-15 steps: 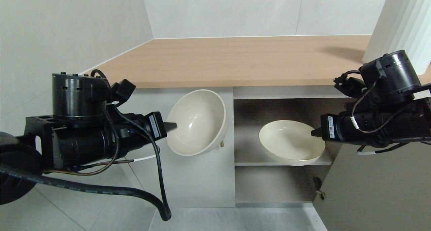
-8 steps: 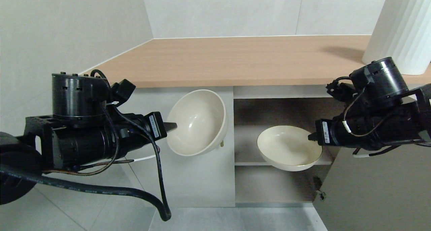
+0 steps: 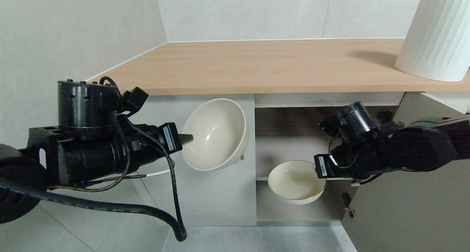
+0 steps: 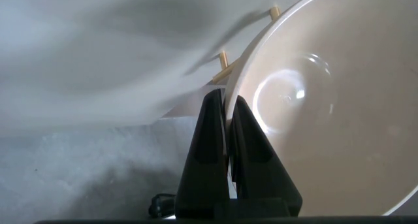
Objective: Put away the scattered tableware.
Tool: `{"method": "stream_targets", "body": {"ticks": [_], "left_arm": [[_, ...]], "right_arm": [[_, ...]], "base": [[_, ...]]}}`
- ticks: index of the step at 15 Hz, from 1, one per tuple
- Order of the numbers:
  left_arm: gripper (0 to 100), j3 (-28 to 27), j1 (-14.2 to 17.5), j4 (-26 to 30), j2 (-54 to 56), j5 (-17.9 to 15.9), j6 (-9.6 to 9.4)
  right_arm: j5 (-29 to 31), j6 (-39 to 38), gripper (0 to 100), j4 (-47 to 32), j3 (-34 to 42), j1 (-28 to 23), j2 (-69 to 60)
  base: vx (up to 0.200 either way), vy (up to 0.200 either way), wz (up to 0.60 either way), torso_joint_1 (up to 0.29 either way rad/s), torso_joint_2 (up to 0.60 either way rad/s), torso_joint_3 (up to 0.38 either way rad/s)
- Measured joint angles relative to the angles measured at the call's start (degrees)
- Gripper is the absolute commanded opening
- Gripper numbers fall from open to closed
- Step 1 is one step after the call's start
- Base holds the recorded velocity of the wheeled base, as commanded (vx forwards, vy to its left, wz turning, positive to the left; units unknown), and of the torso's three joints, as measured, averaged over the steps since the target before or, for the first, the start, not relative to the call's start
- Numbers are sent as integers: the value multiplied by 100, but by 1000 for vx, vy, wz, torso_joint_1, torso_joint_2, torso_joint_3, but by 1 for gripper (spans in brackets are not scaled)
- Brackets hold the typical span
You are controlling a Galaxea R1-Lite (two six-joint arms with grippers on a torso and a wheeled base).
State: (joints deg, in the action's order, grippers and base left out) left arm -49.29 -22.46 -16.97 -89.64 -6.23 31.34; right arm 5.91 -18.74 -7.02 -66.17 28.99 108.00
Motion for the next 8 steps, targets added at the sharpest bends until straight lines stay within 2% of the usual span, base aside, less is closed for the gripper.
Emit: {"method": "stream_targets", "body": {"ticks": [1, 2, 3, 5, 7, 8], "left_arm": [[0, 9, -6, 20, -16, -15, -1], [0, 15, -41, 112, -52, -23, -89], [0, 32, -98, 369, -110, -30, -280], [0, 34, -194, 668, -215, -34, -468], [0, 34, -268, 811, -284, -34, -494], [0, 34, -310, 973, -324, -37, -571]], "right_arm": [[150, -15, 0, 254, 2, -28, 261], [301, -67, 0, 656, 5, -74, 512], [432, -156, 0, 1069, 5, -135, 758], [621, -279, 0, 1738, 0, -302, 1201], [724, -294, 0, 2226, -4, -463, 1541], [791, -294, 0, 2514, -4, -542, 1716]], "base": [[0, 0, 0, 0, 0, 0], [0, 0, 0, 0, 0, 0], [0, 0, 0, 0, 0, 0], [0, 0, 0, 0, 0, 0], [0, 0, 0, 0, 0, 0], [0, 0, 0, 0, 0, 0]]}}
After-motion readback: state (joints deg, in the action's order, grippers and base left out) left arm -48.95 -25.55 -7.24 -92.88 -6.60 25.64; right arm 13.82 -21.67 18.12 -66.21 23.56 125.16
